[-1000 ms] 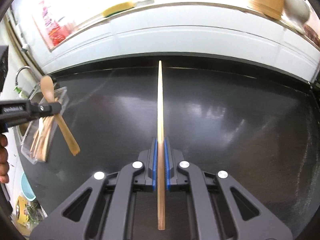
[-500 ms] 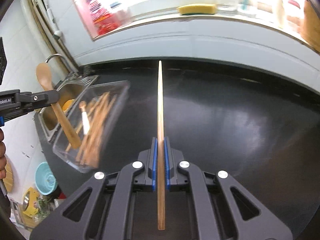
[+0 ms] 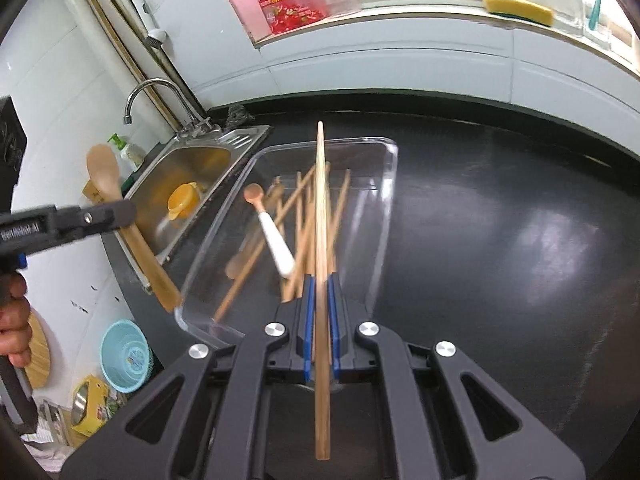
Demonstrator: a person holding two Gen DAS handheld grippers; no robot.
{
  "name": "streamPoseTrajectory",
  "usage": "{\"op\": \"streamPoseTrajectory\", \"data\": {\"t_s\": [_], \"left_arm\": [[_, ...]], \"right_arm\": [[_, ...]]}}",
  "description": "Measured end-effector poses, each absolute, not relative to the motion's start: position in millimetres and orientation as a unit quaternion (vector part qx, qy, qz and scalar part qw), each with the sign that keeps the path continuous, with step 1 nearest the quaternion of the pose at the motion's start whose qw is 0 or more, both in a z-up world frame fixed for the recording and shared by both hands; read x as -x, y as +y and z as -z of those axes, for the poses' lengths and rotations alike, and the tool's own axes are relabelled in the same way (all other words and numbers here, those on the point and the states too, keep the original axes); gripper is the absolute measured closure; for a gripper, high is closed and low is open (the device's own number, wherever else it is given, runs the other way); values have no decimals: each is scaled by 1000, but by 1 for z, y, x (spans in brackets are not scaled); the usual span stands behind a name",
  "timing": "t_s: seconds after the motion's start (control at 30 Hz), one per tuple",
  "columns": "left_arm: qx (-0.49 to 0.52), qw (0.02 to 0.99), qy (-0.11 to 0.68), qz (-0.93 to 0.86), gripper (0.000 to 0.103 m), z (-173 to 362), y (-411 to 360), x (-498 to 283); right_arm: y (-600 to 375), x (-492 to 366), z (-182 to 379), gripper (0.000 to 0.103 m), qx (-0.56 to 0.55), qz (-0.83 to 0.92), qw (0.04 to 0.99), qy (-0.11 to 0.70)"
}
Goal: Organize utensils
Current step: 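Carry the spatula and chopstick over the clear container and open both grippers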
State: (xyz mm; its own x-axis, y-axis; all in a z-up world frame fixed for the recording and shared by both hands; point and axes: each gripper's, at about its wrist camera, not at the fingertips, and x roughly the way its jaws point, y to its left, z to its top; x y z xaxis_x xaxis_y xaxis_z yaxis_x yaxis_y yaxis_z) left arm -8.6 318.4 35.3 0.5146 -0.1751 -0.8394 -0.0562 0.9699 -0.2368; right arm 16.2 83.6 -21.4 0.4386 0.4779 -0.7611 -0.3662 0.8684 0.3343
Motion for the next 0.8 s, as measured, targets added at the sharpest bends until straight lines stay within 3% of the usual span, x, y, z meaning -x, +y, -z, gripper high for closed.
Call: {"op": "streamPoseTrajectory", "data": {"t_s": [0.4, 0.8], "left_arm": [[78, 836, 534, 94, 96, -28, 344, -16], [95, 784, 605, 102, 96, 51, 330, -79]], "right_arm": [[123, -25, 29, 96, -83, -216, 846, 481], [146, -32, 55, 96, -45, -181, 844, 503]]}}
